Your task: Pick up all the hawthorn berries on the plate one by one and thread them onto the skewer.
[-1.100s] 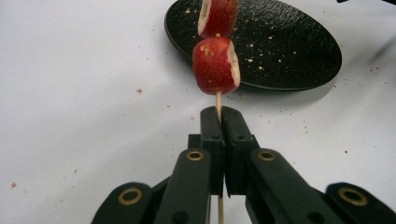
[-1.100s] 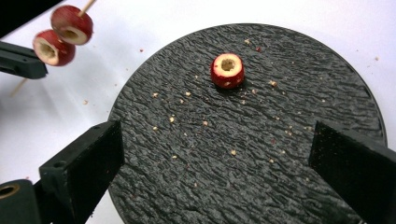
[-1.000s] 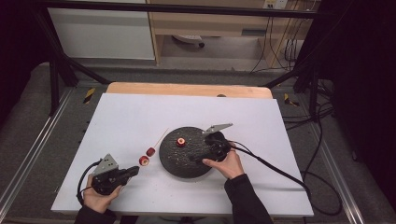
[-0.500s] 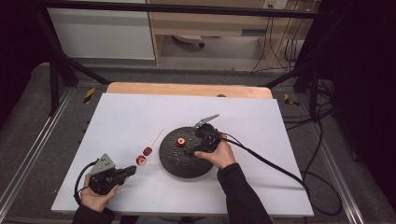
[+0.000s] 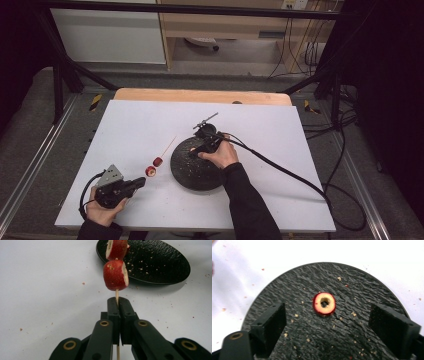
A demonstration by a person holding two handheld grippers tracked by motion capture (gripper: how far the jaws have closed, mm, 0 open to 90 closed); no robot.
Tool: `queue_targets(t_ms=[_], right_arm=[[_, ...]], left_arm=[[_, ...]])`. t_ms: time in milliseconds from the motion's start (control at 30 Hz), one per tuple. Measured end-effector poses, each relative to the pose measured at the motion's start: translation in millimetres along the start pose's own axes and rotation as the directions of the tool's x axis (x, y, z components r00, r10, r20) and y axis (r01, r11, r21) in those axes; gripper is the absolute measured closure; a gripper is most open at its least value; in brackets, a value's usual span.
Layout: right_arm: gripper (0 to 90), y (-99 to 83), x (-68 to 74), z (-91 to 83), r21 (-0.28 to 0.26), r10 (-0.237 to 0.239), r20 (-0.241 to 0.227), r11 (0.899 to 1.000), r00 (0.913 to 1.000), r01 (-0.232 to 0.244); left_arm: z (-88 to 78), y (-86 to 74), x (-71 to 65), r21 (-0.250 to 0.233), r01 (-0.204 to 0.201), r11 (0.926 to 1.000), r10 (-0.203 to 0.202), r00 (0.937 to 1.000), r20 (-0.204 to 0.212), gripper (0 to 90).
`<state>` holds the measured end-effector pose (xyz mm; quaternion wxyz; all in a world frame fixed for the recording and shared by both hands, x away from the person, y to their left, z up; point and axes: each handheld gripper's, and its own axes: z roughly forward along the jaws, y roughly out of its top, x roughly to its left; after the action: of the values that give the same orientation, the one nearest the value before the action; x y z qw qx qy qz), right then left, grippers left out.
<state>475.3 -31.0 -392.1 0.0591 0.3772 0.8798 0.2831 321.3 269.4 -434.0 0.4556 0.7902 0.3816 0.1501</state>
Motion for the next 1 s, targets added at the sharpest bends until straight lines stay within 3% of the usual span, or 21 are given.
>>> queue_targets(t_ms=[267,600,1000], right_arm=[[30.6,7.4,-5.2,13.2,0.032,0.019,-0.033,0.999,0.9993,-0.018],[48.3,9.8,-12.8,25.6,0.061,0.110,-0.070,0.993,0.9914,-0.106],[58.9,9.9,-16.7,31.0,0.103,0.154,-0.100,0.984,0.9831,-0.143]], left_arm=[[0.1,-0.2,0.3,0.001,0.000,1.0000,0.000,1.0000,0.000,87.9],[0.9,-0.5,0.2,0.003,-0.001,1.0000,0.001,1.0000,0.002,87.9],[1.4,-0.7,-0.1,0.006,-0.004,1.0000,0.004,1.0000,0.003,87.9]])
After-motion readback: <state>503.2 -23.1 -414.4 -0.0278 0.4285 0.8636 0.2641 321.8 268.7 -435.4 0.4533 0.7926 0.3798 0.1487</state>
